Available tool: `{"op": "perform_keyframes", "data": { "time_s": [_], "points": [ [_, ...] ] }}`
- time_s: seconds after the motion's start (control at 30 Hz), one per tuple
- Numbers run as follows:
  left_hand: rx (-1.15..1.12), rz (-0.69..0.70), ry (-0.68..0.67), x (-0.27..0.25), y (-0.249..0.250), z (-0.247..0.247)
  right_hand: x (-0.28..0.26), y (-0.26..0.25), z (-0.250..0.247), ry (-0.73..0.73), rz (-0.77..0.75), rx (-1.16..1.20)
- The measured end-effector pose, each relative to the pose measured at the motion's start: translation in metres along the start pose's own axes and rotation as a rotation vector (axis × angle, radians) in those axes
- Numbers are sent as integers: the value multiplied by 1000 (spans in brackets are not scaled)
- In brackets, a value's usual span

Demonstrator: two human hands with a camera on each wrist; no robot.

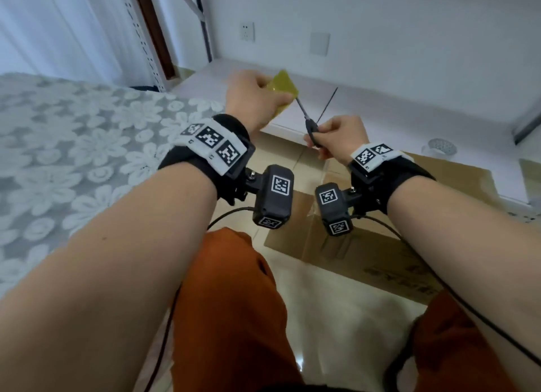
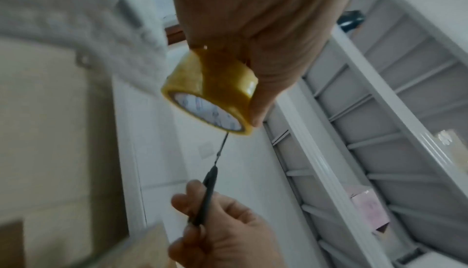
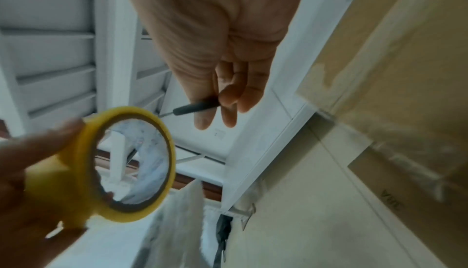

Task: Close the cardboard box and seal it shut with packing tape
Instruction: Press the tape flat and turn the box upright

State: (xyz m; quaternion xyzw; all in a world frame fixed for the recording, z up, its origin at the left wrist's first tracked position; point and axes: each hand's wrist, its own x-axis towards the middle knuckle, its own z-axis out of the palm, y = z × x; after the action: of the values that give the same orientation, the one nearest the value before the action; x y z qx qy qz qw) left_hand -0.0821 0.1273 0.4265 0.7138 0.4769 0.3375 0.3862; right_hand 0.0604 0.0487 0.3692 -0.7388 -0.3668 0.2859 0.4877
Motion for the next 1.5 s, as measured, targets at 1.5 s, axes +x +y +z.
{"op": "perform_keyframes", "data": {
  "time_s": [1.5],
  "points": [
    [423, -236, -741, -29, -70, 94, -20, 157, -18, -228, 141, -883]
  ]
}}
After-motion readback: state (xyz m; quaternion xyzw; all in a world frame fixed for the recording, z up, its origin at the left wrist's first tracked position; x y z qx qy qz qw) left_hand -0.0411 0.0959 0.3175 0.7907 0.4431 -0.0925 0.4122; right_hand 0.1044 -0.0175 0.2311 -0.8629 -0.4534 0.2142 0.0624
